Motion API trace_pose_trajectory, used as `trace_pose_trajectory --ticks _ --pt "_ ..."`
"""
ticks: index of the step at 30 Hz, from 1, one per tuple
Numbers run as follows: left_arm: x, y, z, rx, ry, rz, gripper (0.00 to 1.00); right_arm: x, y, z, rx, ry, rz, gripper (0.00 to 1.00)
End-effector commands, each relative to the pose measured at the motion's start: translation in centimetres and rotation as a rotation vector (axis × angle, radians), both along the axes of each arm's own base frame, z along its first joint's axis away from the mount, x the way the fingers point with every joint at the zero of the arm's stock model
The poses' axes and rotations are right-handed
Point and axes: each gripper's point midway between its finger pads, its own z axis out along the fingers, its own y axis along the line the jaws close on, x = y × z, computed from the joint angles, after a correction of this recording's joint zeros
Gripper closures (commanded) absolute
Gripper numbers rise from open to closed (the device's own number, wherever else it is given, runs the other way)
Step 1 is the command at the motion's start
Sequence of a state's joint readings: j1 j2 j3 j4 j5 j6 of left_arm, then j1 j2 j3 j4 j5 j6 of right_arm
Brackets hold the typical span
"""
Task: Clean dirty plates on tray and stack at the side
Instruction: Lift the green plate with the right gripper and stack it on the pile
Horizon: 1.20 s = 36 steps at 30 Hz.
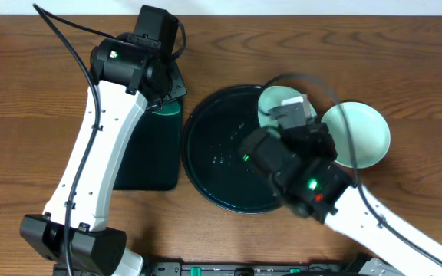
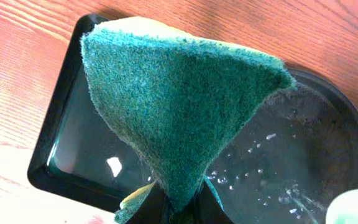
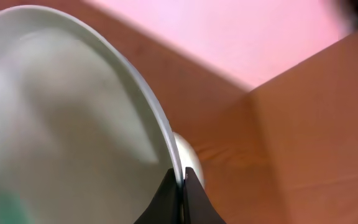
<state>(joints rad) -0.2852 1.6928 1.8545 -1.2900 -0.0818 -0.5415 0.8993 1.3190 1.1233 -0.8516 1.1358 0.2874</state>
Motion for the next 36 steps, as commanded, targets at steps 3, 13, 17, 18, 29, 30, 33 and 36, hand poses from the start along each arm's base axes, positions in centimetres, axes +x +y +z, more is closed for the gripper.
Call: trace_pose_trajectory --ticks 3,13,17,18,29,30,33,36 --pt "0.0 0.1 0.0 0.013 0.0 -0.013 0.93 -2.7 0.0 7.0 -0.258 -0.298 -0.071 0.99" --pt "0.0 0.1 0.0 0.013 0.0 -0.013 0.93 -2.3 2.3 3.8 -0.104 -0.171 0.052 0.99" --pt "0.0 0.1 0.0 0.014 0.0 -0.013 0.93 -1.6 2.5 -0.4 0.132 -0.006 0.054 0.99" --pt "0.0 0.1 0.0 0.014 0.0 -0.013 0.93 -1.4 2.6 -1.7 0.214 0.059 0.049 0.99" --pt "0.0 0.1 0.0 0.012 0.0 -0.01 0.93 1.0 -1.9 -8.0 0.759 0.416 -0.163 0.99" --pt "0.0 0.1 0.0 0.012 0.0 -0.01 0.93 1.2 -2.5 -8.0 0.809 0.426 -0.18 0.99" --pt "0.0 0.1 0.0 0.012 -0.001 -0.01 0.93 1.9 -6.3 -8.2 0.928 0.424 -0.289 0.99" --pt "0.0 0.1 0.0 0.012 -0.001 -0.01 0.93 1.7 -11.7 -8.8 0.964 0.381 -0.459 0.99"
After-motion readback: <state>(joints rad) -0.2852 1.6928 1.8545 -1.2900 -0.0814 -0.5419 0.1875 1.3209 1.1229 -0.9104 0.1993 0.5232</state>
